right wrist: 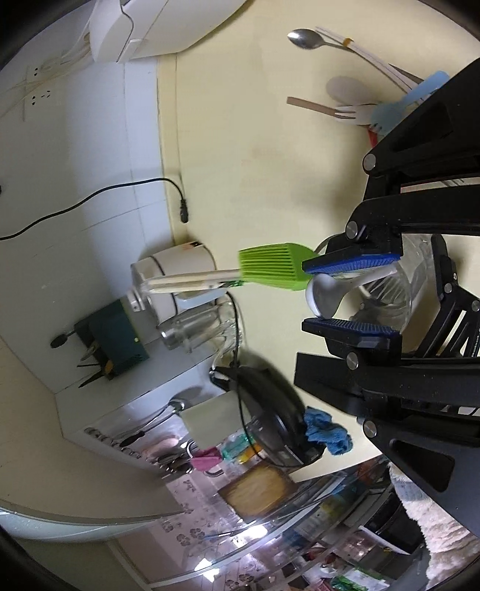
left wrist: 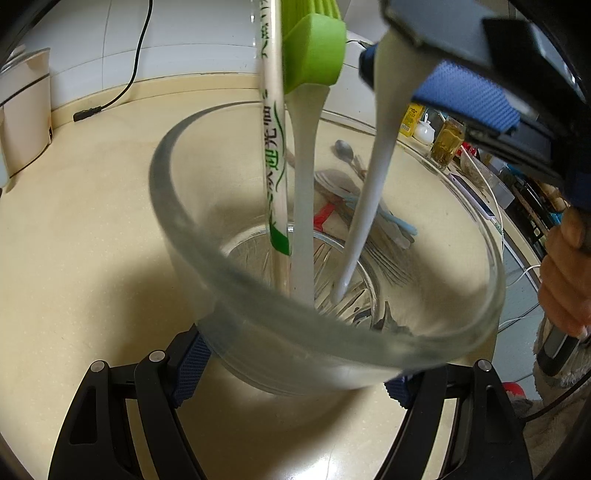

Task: Organize utensils
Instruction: 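Lower the white spoon into the glass cup and open the right tool, then move the right tool back over the utensil pile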

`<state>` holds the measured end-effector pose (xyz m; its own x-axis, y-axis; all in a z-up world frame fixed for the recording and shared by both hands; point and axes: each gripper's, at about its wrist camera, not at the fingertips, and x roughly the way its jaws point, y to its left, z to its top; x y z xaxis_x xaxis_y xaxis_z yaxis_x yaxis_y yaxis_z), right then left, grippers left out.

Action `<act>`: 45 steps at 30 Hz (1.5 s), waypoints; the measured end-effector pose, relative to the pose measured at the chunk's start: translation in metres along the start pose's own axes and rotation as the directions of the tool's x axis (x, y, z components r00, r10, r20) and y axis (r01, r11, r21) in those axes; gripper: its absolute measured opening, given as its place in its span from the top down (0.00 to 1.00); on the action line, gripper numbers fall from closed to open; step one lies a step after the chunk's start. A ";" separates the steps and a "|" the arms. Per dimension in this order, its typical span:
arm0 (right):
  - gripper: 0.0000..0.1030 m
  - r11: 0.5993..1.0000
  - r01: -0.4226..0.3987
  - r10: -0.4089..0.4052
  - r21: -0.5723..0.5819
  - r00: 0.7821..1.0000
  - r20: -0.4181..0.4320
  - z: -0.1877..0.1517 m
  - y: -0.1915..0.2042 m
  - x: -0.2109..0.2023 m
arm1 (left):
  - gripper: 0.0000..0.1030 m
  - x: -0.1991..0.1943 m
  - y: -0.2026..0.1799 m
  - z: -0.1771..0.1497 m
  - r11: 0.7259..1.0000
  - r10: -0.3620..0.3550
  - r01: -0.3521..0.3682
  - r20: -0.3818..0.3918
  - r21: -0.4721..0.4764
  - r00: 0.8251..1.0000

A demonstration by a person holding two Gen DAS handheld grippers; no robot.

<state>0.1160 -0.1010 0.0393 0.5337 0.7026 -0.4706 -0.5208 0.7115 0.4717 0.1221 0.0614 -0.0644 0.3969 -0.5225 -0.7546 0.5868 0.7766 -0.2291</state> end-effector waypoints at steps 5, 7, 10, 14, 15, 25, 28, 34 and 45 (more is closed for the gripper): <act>0.76 1.000 0.004 -0.004 0.001 1.000 -0.010 -0.004 -0.002 0.001 | 0.21 0.000 -0.001 0.000 1.000 -0.001 0.001 0.000 0.000 1.000; 0.76 1.000 0.008 -0.008 0.001 1.000 -0.015 -0.005 -0.002 0.003 | 0.21 0.000 -0.002 0.000 1.000 0.002 -0.002 -0.001 0.002 1.000; 0.76 1.000 0.023 -0.023 -0.001 0.999 -0.030 -0.008 -0.002 0.007 | 0.21 0.000 -0.003 0.000 1.000 0.002 -0.002 -0.001 0.002 1.000; 0.76 0.999 0.034 -0.034 0.000 0.999 -0.038 -0.009 -0.003 0.009 | 0.21 0.000 -0.003 0.000 1.000 -0.002 0.002 0.000 -0.001 1.000; 0.76 0.999 0.040 -0.040 -0.002 0.998 -0.039 -0.009 -0.002 0.009 | 0.21 -0.001 -0.003 0.000 1.000 -0.002 0.002 0.000 0.000 1.000; 0.76 0.997 0.073 -0.074 -0.026 0.996 -0.048 -0.006 0.002 0.012 | 0.21 -0.001 -0.001 0.000 1.000 -0.001 0.001 0.000 0.000 1.000; 0.76 0.996 0.079 -0.081 -0.028 0.995 -0.051 -0.006 0.004 0.012 | 0.21 -0.001 -0.001 0.000 1.000 -0.001 0.001 0.000 0.000 1.000; 0.75 0.998 0.066 -0.066 -0.005 0.998 -0.017 -0.005 0.002 0.005 | 0.21 -0.001 -0.002 -0.001 1.000 0.002 -0.002 -0.001 0.002 1.000; 0.75 0.981 0.196 -0.194 -0.002 0.973 0.127 0.001 -0.022 -0.045 | 0.21 -0.001 -0.002 -0.001 1.000 0.000 0.000 -0.001 0.001 1.000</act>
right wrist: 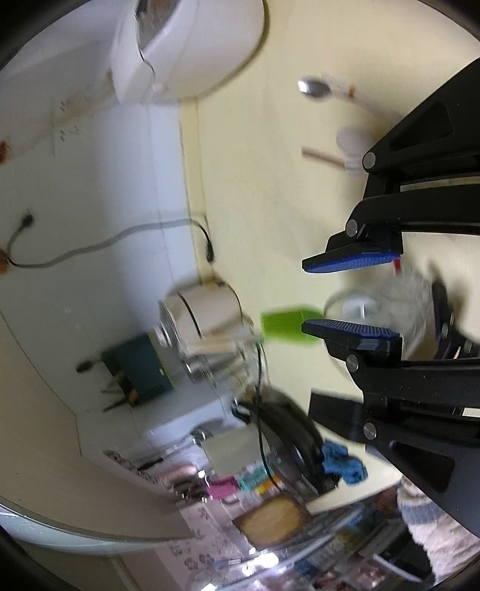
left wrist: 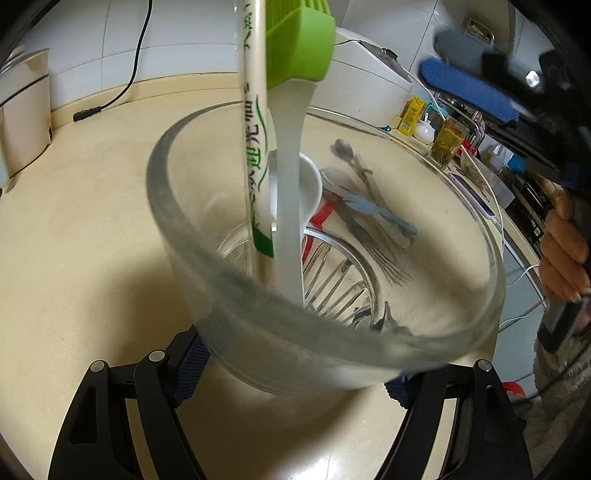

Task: Organize utensils
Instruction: 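Move the right tool back over the utensil pile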

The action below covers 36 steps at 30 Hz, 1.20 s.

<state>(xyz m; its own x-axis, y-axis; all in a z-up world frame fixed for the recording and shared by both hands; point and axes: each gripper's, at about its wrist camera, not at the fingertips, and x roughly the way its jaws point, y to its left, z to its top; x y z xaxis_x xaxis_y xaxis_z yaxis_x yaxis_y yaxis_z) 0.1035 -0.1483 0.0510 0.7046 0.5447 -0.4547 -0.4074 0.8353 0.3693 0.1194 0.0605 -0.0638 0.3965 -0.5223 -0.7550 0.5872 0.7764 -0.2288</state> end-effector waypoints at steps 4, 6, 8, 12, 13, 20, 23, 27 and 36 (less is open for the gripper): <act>0.75 0.988 0.155 -0.155 -0.006 0.988 0.018 -0.005 -0.030 -0.014 | 0.21 0.000 0.000 0.000 1.000 0.002 -0.002 -0.001 0.001 1.000; 0.75 0.970 0.243 -0.242 -0.014 0.970 0.018 -0.009 -0.047 -0.018 | 0.21 0.000 -0.001 0.000 1.000 0.006 -0.006 -0.002 0.004 1.000; 0.75 0.944 0.327 -0.326 -0.032 0.945 0.023 -0.014 -0.061 -0.020 | 0.21 0.000 -0.001 -0.001 1.000 0.007 -0.007 -0.002 0.006 1.000; 0.75 0.881 0.471 -0.470 -0.051 0.882 0.028 -0.021 -0.095 -0.022 | 0.21 0.000 -0.001 0.000 1.000 0.011 -0.011 -0.003 0.009 1.000; 0.75 0.872 0.488 -0.487 -0.045 0.873 0.026 -0.022 -0.101 -0.022 | 0.21 0.000 -0.002 0.000 1.000 0.013 -0.013 -0.004 0.010 1.000; 0.75 0.852 0.524 -0.524 -0.011 0.852 -0.023 -0.036 -0.132 -0.014 | 0.21 0.000 -0.007 -0.001 0.999 0.030 -0.030 -0.007 0.018 1.000; 0.75 0.849 0.528 -0.528 -0.018 0.849 0.006 -0.036 -0.131 -0.017 | 0.21 -0.001 -0.007 -0.001 0.999 0.030 -0.030 -0.008 0.018 1.000; 0.75 0.859 0.512 -0.512 0.000 0.858 -0.026 -0.036 -0.136 -0.012 | 0.21 -0.001 -0.005 -0.001 1.000 0.024 -0.024 -0.006 0.012 1.000; 0.75 0.843 0.536 -0.532 0.046 0.844 -0.071 -0.036 -0.148 -0.009 | 0.21 -0.002 -0.005 -0.002 1.000 0.026 -0.026 -0.006 0.010 1.000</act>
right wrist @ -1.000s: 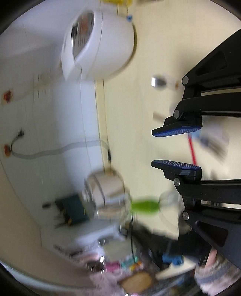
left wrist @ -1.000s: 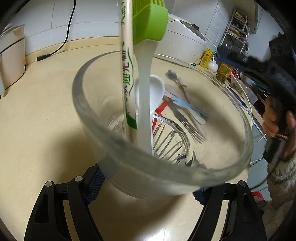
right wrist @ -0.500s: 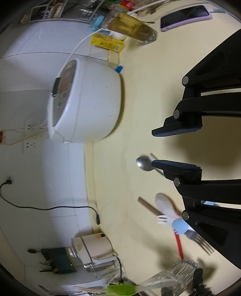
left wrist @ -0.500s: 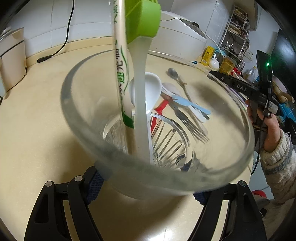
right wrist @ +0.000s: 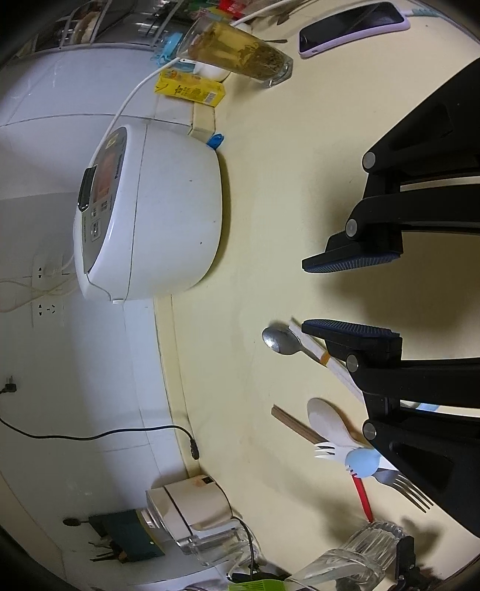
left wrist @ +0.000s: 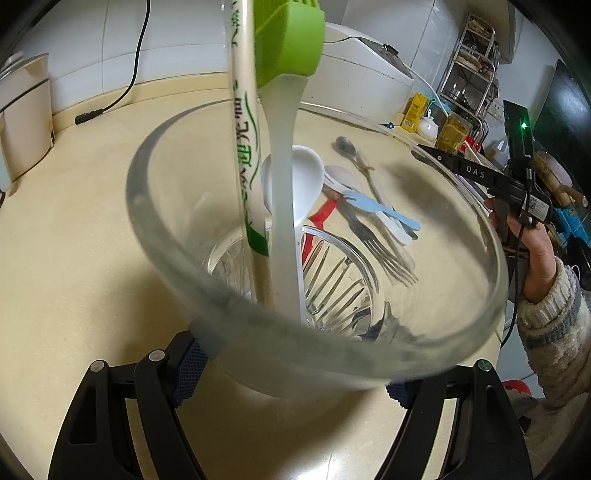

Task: Organize utensils
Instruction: 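Move the right tool back over the utensil pile, then close the right tool on the blue plastic spork handle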

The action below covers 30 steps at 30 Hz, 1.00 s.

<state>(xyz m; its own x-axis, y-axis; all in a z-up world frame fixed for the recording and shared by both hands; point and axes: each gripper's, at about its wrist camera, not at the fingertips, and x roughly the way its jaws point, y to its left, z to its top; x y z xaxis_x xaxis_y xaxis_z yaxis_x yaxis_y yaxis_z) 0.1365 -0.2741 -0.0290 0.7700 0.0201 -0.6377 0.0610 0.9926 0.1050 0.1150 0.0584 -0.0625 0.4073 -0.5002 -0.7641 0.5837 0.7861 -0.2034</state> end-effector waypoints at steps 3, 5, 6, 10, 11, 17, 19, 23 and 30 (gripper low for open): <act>0.75 1.000 0.004 -0.004 0.001 1.000 -0.019 0.001 -0.001 0.003 | 0.21 0.000 0.000 0.000 1.000 0.002 -0.002 0.000 0.001 1.000; 0.75 1.000 0.006 -0.006 -0.004 1.000 -0.028 0.001 0.000 0.005 | 0.21 0.000 -0.001 0.000 1.000 0.006 -0.006 -0.001 0.005 1.000; 0.75 1.000 0.005 -0.005 -0.008 1.000 -0.031 0.002 0.000 0.006 | 0.21 0.000 -0.001 0.000 1.000 0.008 -0.008 -0.002 0.006 1.000; 0.75 1.000 -0.006 0.005 -0.019 0.999 -0.043 0.003 0.002 0.008 | 0.21 0.000 -0.003 0.000 1.000 0.008 -0.008 -0.002 0.006 1.000; 0.75 1.000 -0.008 0.007 -0.021 0.999 -0.049 0.003 0.002 0.009 | 0.21 0.000 -0.003 0.000 1.000 0.006 -0.006 -0.001 0.004 1.000; 0.75 0.995 -0.089 0.095 0.051 0.987 -0.131 -0.002 0.000 0.022 | 0.21 0.000 -0.001 0.000 1.000 -0.002 0.002 0.000 -0.003 1.000; 0.75 0.984 -0.133 0.155 0.121 0.968 -0.196 -0.009 -0.002 0.031 | 0.21 0.000 -0.001 0.000 1.000 -0.003 0.003 0.001 -0.003 1.000; 0.75 0.975 -0.134 0.168 0.176 0.966 -0.195 -0.016 -0.007 0.026 | 0.21 0.000 0.002 0.001 1.000 -0.008 0.008 0.002 -0.006 1.000; 0.75 0.967 -0.253 0.247 -0.040 0.961 -0.122 -0.024 0.032 -0.006 | 0.21 0.000 0.006 0.002 1.000 -0.022 0.022 0.004 -0.013 1.000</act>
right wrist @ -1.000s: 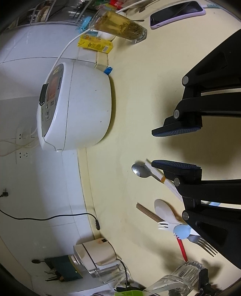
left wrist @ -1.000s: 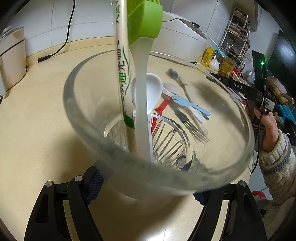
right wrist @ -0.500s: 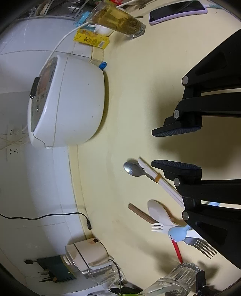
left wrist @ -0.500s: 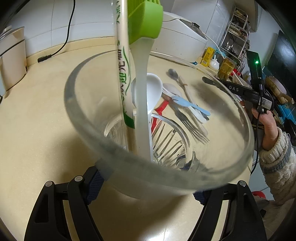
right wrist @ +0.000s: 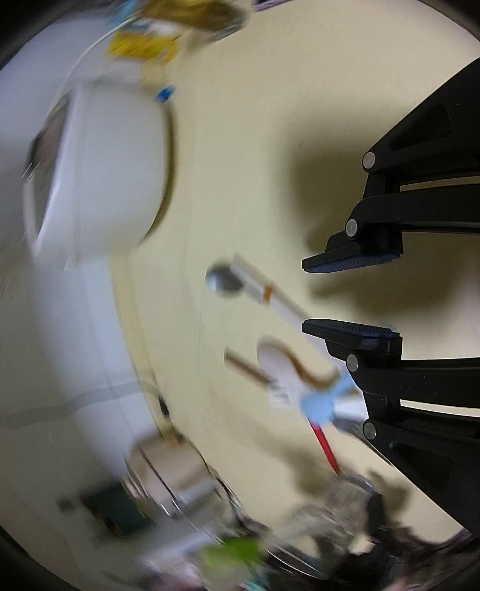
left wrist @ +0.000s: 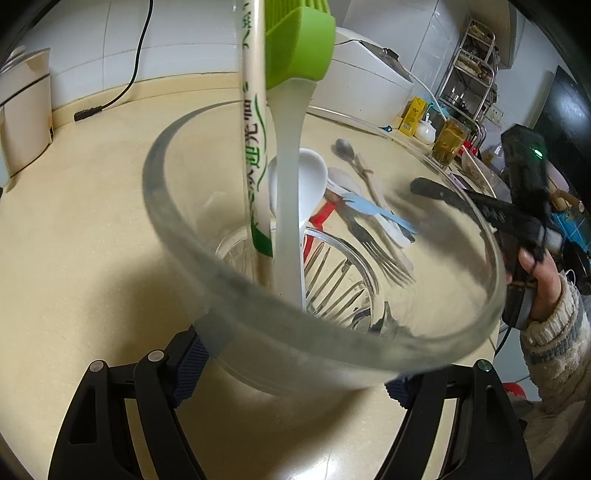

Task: Organize utensils
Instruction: 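Close the right tool on the blue plastic spork handle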

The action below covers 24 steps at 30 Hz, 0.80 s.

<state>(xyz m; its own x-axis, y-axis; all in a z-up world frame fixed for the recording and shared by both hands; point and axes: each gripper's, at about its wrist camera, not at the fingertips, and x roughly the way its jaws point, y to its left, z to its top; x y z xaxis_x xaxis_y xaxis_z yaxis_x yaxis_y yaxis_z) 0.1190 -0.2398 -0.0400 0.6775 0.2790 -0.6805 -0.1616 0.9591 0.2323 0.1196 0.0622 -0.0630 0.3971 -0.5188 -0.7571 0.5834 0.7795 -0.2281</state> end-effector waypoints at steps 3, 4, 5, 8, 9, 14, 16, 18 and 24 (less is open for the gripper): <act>0.75 0.993 -0.067 0.064 -0.093 0.998 -0.029 -0.004 0.024 0.005 | 0.21 0.000 0.001 0.000 1.000 0.003 -0.003 -0.001 0.003 1.000; 0.75 0.990 -0.081 0.077 -0.116 0.996 -0.040 -0.005 0.029 0.007 | 0.21 0.000 0.001 0.000 1.000 0.005 -0.005 -0.001 0.005 1.000; 0.75 0.986 -0.086 0.080 -0.143 0.996 -0.050 -0.005 0.035 0.010 | 0.21 0.000 0.001 0.000 1.000 0.007 -0.007 -0.002 0.006 1.000; 0.75 0.977 -0.036 0.014 -0.209 0.994 -0.105 -0.008 0.050 0.022 | 0.21 0.000 -0.001 -0.001 1.000 0.009 -0.008 -0.002 0.008 1.000; 0.75 0.976 -0.017 -0.009 -0.219 0.993 -0.119 -0.008 0.051 0.025 | 0.21 0.000 -0.001 -0.001 1.000 0.008 -0.008 -0.002 0.008 1.000; 0.75 0.972 -0.039 0.007 -0.231 0.991 -0.136 -0.009 0.053 0.027 | 0.21 0.000 -0.002 -0.001 1.000 0.007 -0.007 -0.001 0.007 1.000; 0.76 0.972 -0.045 0.014 -0.231 0.991 -0.136 -0.010 0.054 0.026 | 0.21 0.000 -0.003 -0.001 1.000 0.008 -0.008 -0.002 0.007 1.000; 0.83 0.975 -0.054 0.024 -0.216 0.990 -0.139 -0.010 0.052 0.025 | 0.21 0.000 -0.003 -0.001 1.000 0.008 -0.008 -0.002 0.007 1.000; 0.90 0.986 -0.047 0.024 -0.161 0.989 -0.145 -0.017 0.037 0.015 | 0.20 0.000 -0.003 -0.001 1.000 0.006 -0.006 -0.001 0.005 1.000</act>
<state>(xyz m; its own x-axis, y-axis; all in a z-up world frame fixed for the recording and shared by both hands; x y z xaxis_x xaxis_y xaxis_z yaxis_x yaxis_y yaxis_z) 0.1114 -0.1991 -0.0533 0.5620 0.3056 -0.7686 -0.3071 0.9399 0.1492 0.1166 0.0604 -0.0629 0.3998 -0.5142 -0.7588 0.5846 0.7806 -0.2210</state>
